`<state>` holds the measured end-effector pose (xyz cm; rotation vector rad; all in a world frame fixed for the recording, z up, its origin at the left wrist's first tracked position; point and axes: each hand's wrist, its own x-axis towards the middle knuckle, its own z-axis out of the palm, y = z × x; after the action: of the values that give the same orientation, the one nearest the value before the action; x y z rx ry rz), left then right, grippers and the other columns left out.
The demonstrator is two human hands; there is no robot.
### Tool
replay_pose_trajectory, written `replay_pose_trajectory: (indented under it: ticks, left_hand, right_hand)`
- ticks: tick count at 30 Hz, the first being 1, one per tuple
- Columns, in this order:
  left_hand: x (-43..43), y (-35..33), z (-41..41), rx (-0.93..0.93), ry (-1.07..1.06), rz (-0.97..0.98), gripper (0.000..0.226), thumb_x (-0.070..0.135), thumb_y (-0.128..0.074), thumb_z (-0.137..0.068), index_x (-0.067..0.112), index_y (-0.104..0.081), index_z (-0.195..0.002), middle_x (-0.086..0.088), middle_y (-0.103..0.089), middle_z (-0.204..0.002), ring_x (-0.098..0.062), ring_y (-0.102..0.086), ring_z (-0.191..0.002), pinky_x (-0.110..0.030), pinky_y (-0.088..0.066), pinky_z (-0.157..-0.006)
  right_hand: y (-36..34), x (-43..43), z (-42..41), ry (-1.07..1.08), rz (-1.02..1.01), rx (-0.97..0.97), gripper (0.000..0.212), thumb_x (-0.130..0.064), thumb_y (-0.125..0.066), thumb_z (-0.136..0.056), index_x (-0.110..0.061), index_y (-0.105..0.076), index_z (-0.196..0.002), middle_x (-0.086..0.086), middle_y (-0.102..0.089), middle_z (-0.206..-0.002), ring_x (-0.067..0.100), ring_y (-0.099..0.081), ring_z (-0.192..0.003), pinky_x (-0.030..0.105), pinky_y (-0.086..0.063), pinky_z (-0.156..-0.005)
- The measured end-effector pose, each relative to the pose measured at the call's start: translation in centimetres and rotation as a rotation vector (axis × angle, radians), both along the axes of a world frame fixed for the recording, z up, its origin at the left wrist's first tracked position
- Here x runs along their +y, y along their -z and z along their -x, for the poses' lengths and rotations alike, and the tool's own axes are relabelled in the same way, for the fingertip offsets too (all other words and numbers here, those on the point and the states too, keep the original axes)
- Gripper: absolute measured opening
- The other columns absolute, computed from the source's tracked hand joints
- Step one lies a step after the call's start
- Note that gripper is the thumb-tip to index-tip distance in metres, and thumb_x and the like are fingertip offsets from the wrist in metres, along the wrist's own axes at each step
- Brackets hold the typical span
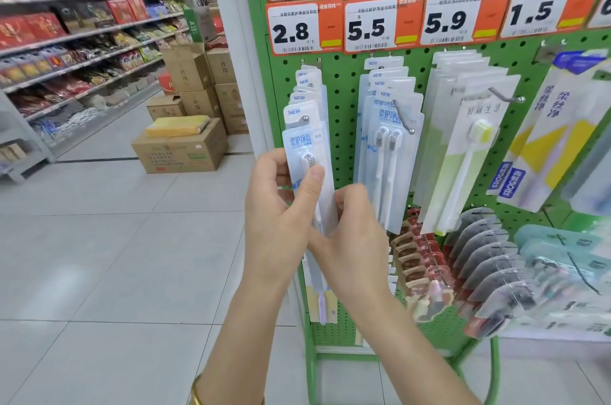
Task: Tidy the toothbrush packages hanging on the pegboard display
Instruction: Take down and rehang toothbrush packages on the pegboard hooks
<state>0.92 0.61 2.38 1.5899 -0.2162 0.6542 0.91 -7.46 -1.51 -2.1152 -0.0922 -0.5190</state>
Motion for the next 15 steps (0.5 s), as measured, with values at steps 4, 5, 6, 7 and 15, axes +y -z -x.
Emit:
replay_pose_trajectory:
  ticks: [4,5,6,7,15]
  left_hand:
    - [0.0,0.2,-0.6,0.013,-0.019,0.041,0.023,0.008,-0.064,-0.088,0.026,-0.051,-0.096,0.016,-0.061,-0.086,0.003,-0.059,-0.078,-0.015,-0.048,-0.07]
    - [0.1,0.2,-0.7,0.017,-0.026,0.034,0.023,0.008,-0.064,-0.088,0.026,-0.051,-0.096,0.014,-0.06,-0.087,0.003,-0.059,-0.078,-0.015,-0.048,-0.07]
    - [0.2,0.1,-0.9,0.024,-0.032,0.023,0.022,0.009,-0.064,-0.088,0.026,-0.051,-0.095,0.013,-0.059,-0.088,0.004,-0.058,-0.078,-0.015,-0.048,-0.071]
    - [0.3,0.1,-1.1,0.032,-0.035,0.015,0.021,0.009,-0.063,-0.088,0.025,-0.051,-0.096,0.014,-0.059,-0.089,0.004,-0.058,-0.079,-0.015,-0.048,-0.072]
    - [1.4,0.0,-2.9,0.077,0.008,-0.045,0.016,0.01,-0.062,-0.09,0.021,-0.055,-0.099,0.012,-0.061,-0.094,0.005,-0.055,-0.081,-0.011,-0.044,-0.073]
  right_hand:
    - [0.4,0.2,-0.5,0.002,0.021,-0.01,0.047,-0.054,-0.064,-0.074,-0.018,-0.036,-0.088,-0.005,-0.041,-0.077,0.018,-0.041,-0.066,0.038,-0.041,-0.06]
    - [0.6,0.2,-0.7,-0.014,0.026,-0.019,0.047,-0.056,-0.062,-0.075,-0.019,-0.037,-0.09,-0.005,-0.043,-0.079,0.018,-0.043,-0.068,0.037,-0.042,-0.061]
    - [0.8,0.0,-0.9,-0.035,0.024,-0.036,0.047,-0.058,-0.058,-0.075,-0.019,-0.039,-0.094,-0.006,-0.045,-0.083,0.016,-0.046,-0.073,0.036,-0.044,-0.064]
    - [1.0,-0.1,-1.1,-0.056,0.009,-0.06,0.048,-0.06,-0.054,-0.078,-0.02,-0.043,-0.1,-0.007,-0.048,-0.089,0.014,-0.049,-0.079,0.035,-0.046,-0.068]
    - [-2.0,-0.5,-6.3,-0.106,-0.25,-0.228,0.036,-0.012,-0.037,-0.099,-0.007,-0.044,-0.134,0.001,-0.047,-0.13,0.012,-0.042,-0.124,0.019,-0.031,-0.103]
